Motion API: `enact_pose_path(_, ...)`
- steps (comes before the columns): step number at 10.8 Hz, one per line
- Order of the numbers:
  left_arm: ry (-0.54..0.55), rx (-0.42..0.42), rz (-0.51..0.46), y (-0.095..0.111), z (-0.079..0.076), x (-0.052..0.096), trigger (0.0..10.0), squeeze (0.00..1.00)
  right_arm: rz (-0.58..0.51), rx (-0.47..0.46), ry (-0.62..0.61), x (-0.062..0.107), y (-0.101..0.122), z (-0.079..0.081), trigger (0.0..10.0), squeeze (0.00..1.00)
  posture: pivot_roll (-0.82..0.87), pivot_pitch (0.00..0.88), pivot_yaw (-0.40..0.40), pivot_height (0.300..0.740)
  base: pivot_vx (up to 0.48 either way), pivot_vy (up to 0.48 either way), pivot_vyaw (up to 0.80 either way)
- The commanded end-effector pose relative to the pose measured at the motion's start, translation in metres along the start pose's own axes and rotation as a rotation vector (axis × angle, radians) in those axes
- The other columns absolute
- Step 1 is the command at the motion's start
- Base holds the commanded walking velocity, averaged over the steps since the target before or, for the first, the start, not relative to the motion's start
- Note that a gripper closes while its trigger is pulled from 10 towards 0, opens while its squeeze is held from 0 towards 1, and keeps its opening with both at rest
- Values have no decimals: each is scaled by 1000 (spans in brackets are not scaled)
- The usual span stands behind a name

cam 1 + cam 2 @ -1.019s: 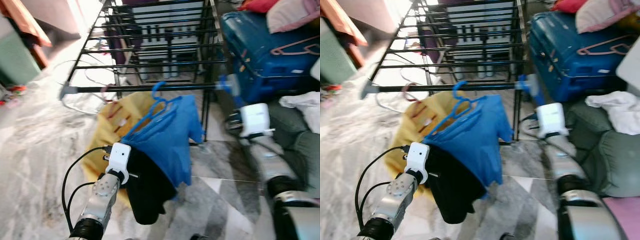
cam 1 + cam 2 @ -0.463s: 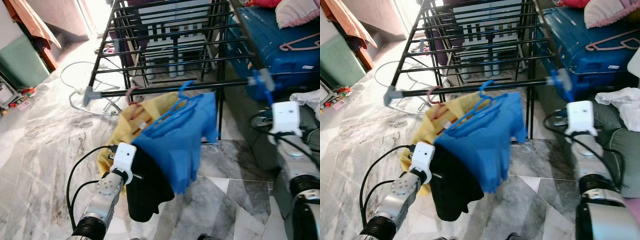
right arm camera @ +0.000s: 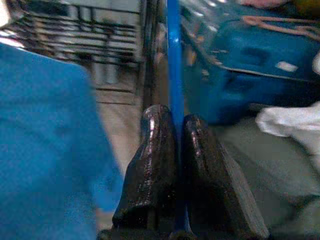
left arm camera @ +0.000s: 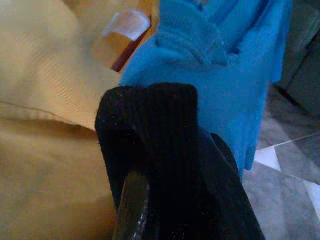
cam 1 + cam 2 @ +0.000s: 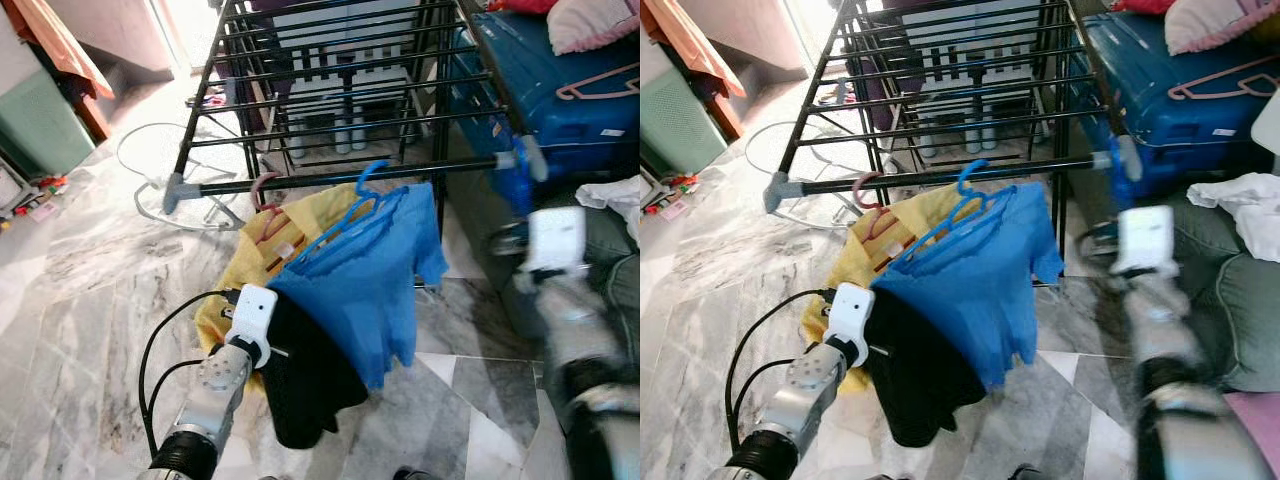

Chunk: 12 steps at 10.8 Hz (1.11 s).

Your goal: Hang hanger

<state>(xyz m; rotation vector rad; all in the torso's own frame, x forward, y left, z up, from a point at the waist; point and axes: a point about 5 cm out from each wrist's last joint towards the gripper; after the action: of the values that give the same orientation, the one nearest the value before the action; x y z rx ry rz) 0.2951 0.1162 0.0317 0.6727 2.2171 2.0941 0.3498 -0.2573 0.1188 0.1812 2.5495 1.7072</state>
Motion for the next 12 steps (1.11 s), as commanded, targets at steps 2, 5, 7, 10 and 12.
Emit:
enact_pose_path(2,38,-6,-30,6,7,-1,10000,0,-80,-61,44,0,13,10,10000,0,-233,70,103,740,0,0,0)
enact_pose_path(5,37,8,-36,4,0,-2,10000,0,-130,-87,149,0,26,34,10000,0,-230,60,94,740,0,0,0)
enact_pose_path(7,39,6,-38,6,2,-3,10000,0,-124,-101,221,3,27,52,10000,0,-230,60,94,740,0,0,0)
enact_pose_path(10,35,5,-41,5,-1,-4,10000,0,-151,-110,357,9,35,88,10000,0,-222,58,88,740,0,0,0)
enact_pose_path(12,42,8,-42,4,0,-2,10000,0,-162,-98,380,16,35,98,10000,0,-219,58,81,740,0,0,0)
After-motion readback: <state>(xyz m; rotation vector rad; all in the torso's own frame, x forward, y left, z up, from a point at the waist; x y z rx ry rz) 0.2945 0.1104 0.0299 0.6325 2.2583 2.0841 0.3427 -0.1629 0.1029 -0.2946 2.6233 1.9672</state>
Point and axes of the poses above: a point about 5 cm out from each wrist's last joint towards the gripper, its own x axis pointing back from the gripper into the wrist, its own y axis along the axis of the wrist's last joint, z = x × y, and after that the axes turned 10 degrees about x, right-handed
